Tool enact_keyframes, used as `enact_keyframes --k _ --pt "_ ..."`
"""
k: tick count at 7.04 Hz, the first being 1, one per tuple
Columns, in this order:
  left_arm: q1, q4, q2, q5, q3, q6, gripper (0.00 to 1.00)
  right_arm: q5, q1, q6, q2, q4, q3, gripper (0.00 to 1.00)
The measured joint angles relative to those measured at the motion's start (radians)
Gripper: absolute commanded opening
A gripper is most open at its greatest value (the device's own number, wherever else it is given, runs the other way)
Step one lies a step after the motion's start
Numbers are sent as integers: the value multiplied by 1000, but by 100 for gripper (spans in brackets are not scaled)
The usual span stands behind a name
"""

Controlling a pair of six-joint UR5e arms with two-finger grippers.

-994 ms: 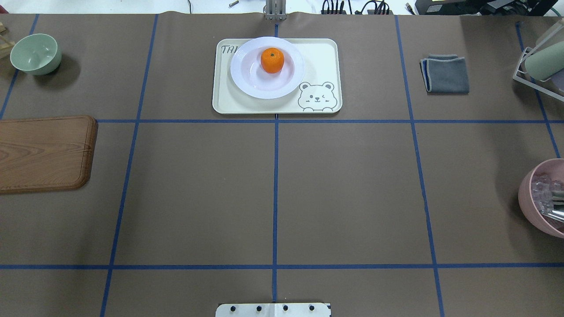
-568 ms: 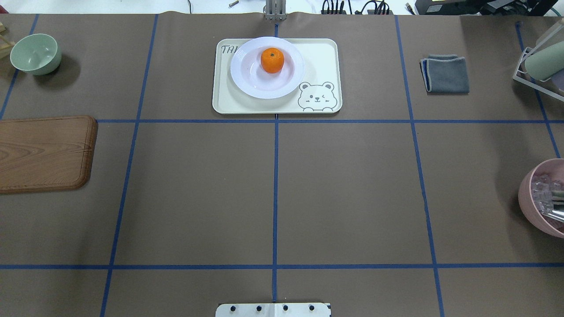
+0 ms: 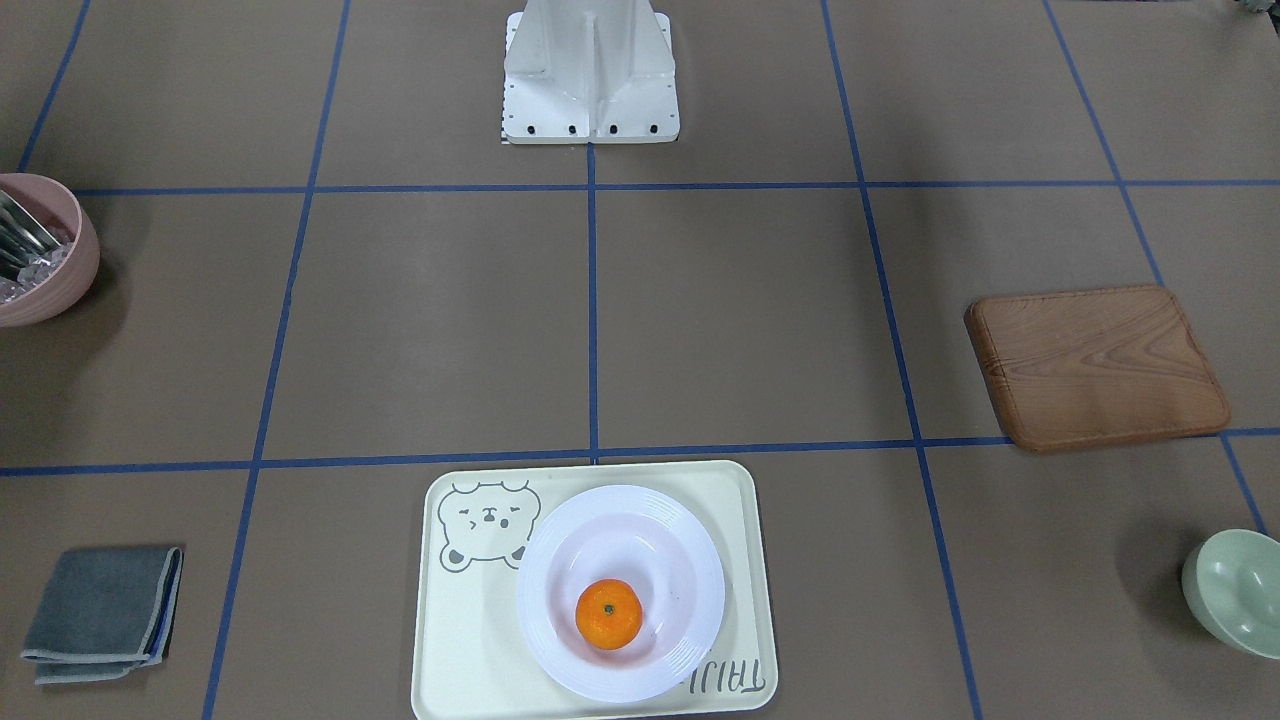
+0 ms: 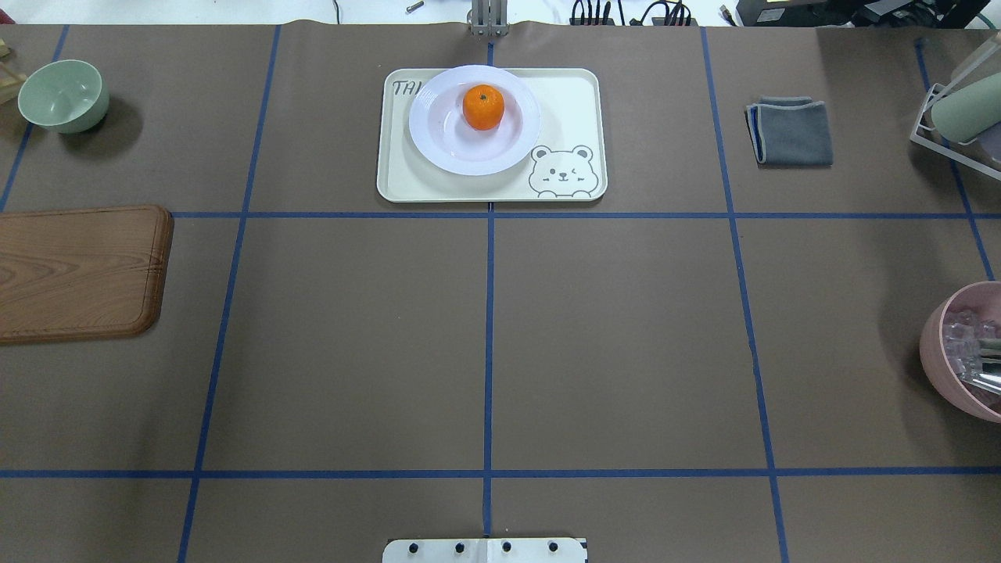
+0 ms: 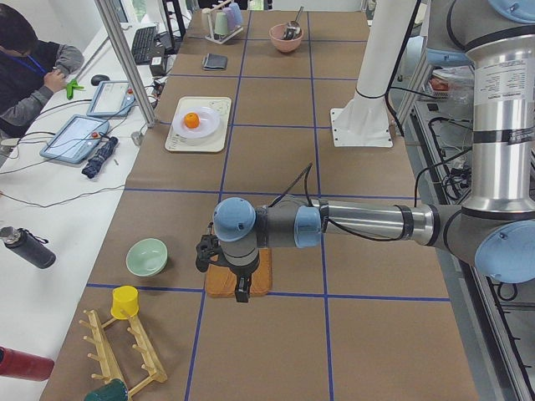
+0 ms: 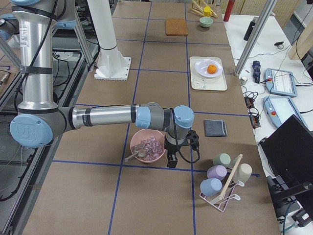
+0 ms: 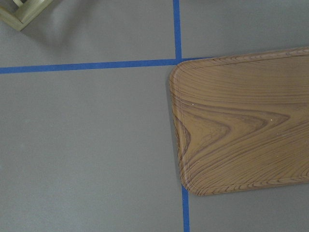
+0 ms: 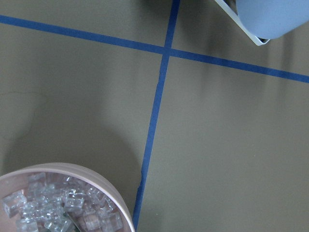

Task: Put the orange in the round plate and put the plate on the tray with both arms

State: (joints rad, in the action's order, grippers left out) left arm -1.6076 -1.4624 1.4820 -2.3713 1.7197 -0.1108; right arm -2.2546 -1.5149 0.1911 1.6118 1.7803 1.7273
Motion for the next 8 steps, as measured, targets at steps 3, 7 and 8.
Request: enact_keyframes --k 3,7,8 --pt "0 0 -1 4 -1 0 99 0 -1 -1 -1 -1 20 100" --pt "0 2 -2 4 -2 0 99 -3 -1 -1 0 -1 41 100" --pt "0 2 -2 4 -2 0 99 -4 -1 -2 0 -1 45 100"
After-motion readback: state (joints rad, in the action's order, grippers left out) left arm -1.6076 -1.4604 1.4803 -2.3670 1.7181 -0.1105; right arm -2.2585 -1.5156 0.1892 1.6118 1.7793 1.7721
